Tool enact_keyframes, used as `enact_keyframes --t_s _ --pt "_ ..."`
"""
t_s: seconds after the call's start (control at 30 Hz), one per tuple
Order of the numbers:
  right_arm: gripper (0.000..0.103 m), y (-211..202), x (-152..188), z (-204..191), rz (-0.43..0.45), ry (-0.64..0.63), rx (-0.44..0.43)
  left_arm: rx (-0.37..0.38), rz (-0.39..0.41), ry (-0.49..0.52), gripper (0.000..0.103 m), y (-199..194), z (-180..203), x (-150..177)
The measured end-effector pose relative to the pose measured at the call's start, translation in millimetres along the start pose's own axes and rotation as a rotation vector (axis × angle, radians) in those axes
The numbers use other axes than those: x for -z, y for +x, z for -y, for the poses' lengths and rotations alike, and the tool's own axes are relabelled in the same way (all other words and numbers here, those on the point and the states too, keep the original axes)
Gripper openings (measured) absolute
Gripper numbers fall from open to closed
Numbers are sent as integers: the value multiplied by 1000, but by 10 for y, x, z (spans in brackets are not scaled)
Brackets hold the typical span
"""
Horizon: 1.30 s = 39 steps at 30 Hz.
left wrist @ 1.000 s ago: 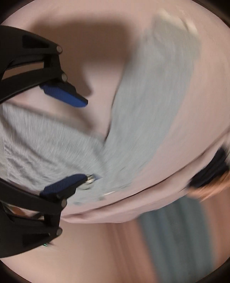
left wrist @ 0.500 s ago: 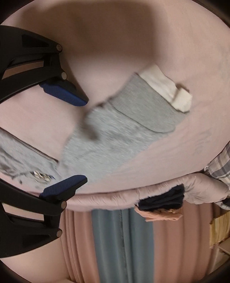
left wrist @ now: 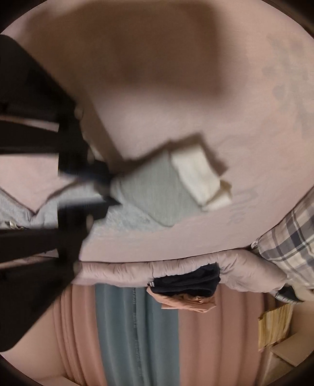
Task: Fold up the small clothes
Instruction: 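Move the left tool over to the other sleeve's white-lined cuff, then close the left tool on the other sleeve cuff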
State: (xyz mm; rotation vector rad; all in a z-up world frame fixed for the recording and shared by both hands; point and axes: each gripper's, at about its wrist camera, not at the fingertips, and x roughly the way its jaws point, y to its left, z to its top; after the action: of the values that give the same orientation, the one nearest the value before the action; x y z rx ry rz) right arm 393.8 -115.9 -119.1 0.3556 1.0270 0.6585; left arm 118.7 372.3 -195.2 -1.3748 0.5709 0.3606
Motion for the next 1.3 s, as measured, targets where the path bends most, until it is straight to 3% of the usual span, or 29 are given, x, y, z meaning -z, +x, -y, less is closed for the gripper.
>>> enact_keyframes --t_s 0.1,0.13,0.17,0.27,0.4,0.47,0.53,0.6,0.63,0.67,0.77,0.93,0.97,1.0,1.03,1.17,1.23,1.3 --pt "54 236 -129 -67 -26 -32 38 2 32 98 5 -50 119 20" --pt "40 344 -176 -98 -46 -36 25 11 42 131 5 -80 186 29" --pt "34 420 -198 -133 -63 -38 13 28 54 171 5 -119 279 38" --pt "28 692 -286 -339 -93 -77 -5 85 88 272 5 -241 563 72" --pt "28 1007 -537 -575 -81 -83 -11 158 130 416 5 -412 939 197" --pt "28 1166 -600 -594 -119 -53 -19 185 133 478 5 -440 1111 230" --pt "28 1363 -586 -651 -180 -52 12 165 123 526 5 -395 1244 246" --pt "28 1524 -515 -711 -201 -94 107 146 85 490 5 -353 1194 211" --pt "28 1569 -465 -719 -210 -108 126 178 45 439 6 -342 1085 180" --pt "28 1574 -438 -715 -208 -111 124 179 29 403 12 -335 1001 163" --pt "28 1495 -375 -667 -198 -100 100 101 1 272 49 -308 598 151" --pt "28 1451 -380 -600 -215 -76 72 51 -59 98 53 -139 246 99" --pt "28 1435 -364 -587 -216 -73 67 57 -56 81 60 -122 256 86" --pt "28 1451 -399 -586 -217 -74 63 50 -53 55 77 -84 268 69" --pt "28 1457 -408 -584 -219 -76 62 36 -62 23 81 -36 282 50" --pt "28 1392 -438 -727 -193 -134 75 25 -56 -7 80 36 336 -16" --pt "30 1361 -474 -889 -173 -182 -3 7 -56 -4 80 62 316 -33" --pt "39 1461 -505 -1072 -209 -220 -107 10 -71 -23 80 89 251 -47"
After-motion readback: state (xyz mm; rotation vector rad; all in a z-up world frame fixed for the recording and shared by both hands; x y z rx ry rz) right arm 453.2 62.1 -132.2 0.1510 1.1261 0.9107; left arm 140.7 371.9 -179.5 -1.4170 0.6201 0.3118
